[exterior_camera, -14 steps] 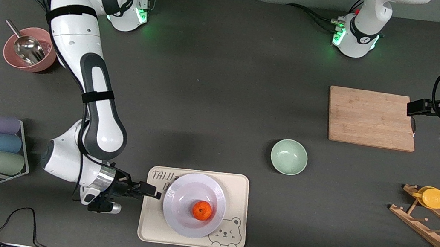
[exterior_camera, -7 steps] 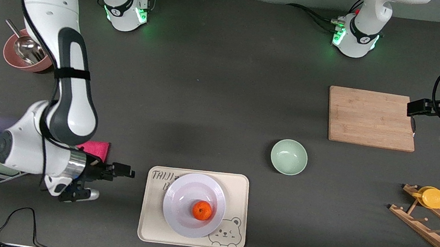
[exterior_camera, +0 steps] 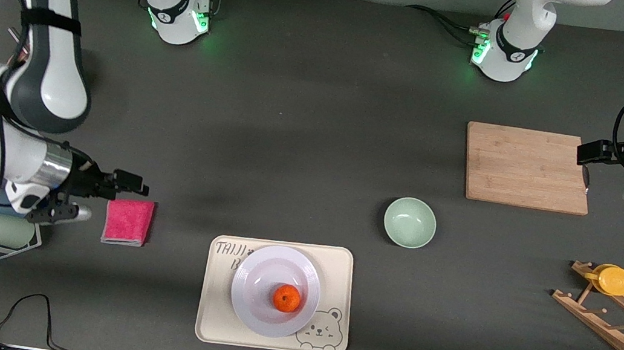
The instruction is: Place orange and plate with both arms
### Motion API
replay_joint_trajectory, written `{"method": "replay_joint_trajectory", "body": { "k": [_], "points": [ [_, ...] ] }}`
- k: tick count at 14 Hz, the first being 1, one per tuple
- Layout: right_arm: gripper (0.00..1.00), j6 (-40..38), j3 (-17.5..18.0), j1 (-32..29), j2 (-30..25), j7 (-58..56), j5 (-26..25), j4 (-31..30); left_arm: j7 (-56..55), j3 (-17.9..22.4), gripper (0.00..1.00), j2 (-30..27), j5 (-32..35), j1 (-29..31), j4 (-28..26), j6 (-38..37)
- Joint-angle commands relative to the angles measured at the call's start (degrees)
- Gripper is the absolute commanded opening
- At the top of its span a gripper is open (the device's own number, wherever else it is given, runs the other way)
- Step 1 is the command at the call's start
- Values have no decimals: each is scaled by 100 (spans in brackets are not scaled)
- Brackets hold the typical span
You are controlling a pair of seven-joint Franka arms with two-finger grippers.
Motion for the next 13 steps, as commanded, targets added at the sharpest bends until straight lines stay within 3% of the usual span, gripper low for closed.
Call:
{"method": "replay_joint_trajectory", "body": {
  "k": [1, 6, 11, 13],
  "points": [
    [100, -188, -7, 113, -668, 511, -705, -510, 28, -3, 100, 36, -12, -4, 117, -7],
    [100, -917, 2, 403, -1556, 1391, -1954, -642, -16, -12, 100, -525, -47, 5, 126, -174],
    [100, -1454, 28, 412, -2154, 1409, -2570, -537, -16, 50, 100, -702, -320, 128, 372, -596],
    [100, -1525, 46, 412, -2391, 1409, -2589, -545, -16, 50, 100, -702, -320, 128, 442, -578]
  ]
}}
